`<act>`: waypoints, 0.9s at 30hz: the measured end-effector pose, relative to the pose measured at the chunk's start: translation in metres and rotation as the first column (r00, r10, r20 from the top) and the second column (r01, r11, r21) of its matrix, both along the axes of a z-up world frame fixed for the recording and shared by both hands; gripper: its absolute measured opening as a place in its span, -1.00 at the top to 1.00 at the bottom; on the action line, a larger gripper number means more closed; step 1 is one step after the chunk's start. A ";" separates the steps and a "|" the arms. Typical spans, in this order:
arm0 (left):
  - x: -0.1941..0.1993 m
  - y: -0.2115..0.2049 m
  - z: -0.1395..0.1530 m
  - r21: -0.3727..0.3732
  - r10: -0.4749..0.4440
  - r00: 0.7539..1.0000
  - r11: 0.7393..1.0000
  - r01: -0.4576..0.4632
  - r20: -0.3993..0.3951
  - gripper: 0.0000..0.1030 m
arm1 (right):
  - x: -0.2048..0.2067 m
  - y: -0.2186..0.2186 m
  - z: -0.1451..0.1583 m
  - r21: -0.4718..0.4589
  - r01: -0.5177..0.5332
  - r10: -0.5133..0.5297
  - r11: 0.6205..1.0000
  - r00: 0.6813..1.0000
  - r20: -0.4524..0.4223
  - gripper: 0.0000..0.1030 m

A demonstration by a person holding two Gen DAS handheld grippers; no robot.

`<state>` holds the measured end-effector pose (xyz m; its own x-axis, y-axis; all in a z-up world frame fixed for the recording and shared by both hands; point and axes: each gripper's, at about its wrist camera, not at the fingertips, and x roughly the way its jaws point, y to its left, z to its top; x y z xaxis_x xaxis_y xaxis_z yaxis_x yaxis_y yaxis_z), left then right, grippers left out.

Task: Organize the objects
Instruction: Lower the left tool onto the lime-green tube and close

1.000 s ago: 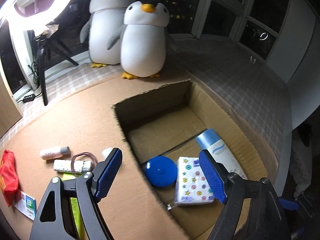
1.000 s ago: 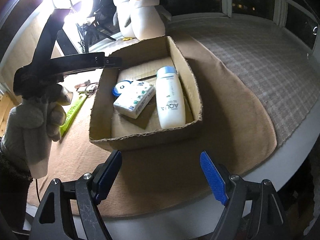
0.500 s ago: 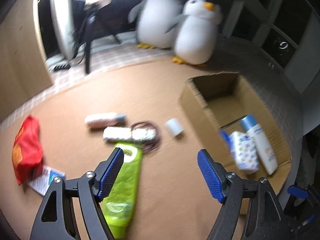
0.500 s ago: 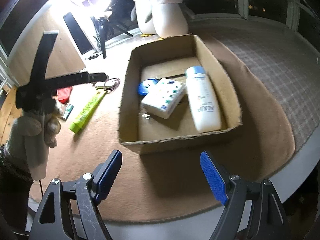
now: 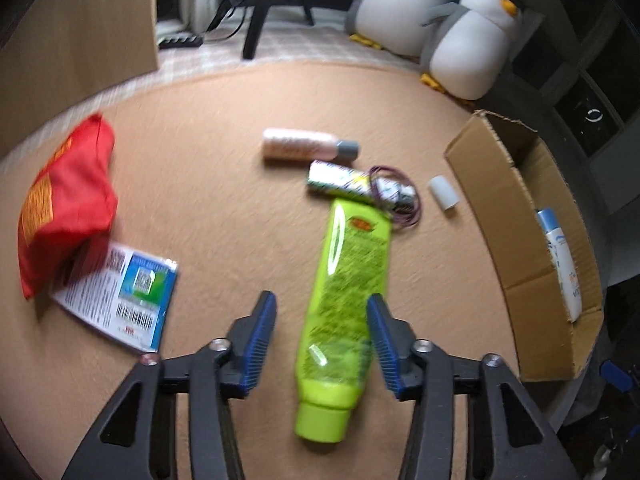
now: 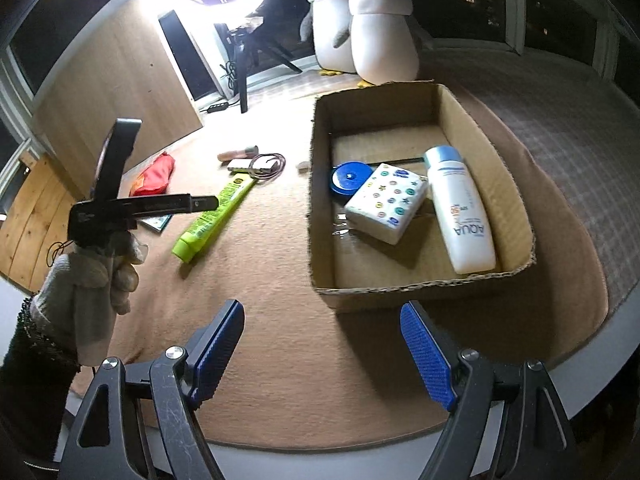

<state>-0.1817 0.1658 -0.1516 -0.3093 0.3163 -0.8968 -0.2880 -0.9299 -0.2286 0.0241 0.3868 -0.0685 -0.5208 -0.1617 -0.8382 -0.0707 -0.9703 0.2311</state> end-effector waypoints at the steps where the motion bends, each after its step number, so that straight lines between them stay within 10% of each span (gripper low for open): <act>1: 0.000 -0.004 -0.003 0.008 0.004 1.000 1.000 -0.004 0.009 0.18 | 0.000 -0.002 0.000 0.000 -0.003 0.003 1.000 1.000 0.000 -0.50; 7: 0.008 -0.007 -0.003 0.062 -0.022 1.000 0.998 0.020 0.018 0.52 | -0.004 -0.012 0.001 0.004 -0.022 0.022 1.000 1.000 0.002 -0.50; 27: 0.066 -0.015 -0.006 0.145 -0.031 0.998 0.989 0.022 0.059 0.55 | -0.016 -0.037 -0.002 -0.026 -0.077 0.077 0.997 0.997 0.005 -0.50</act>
<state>-0.1158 0.1510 -0.1576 -0.2448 0.4512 -0.8582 -0.2938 -0.8780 -0.3778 0.0084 0.3494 -0.0710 -0.5012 -0.2229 -0.8362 0.0027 -0.9666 0.2561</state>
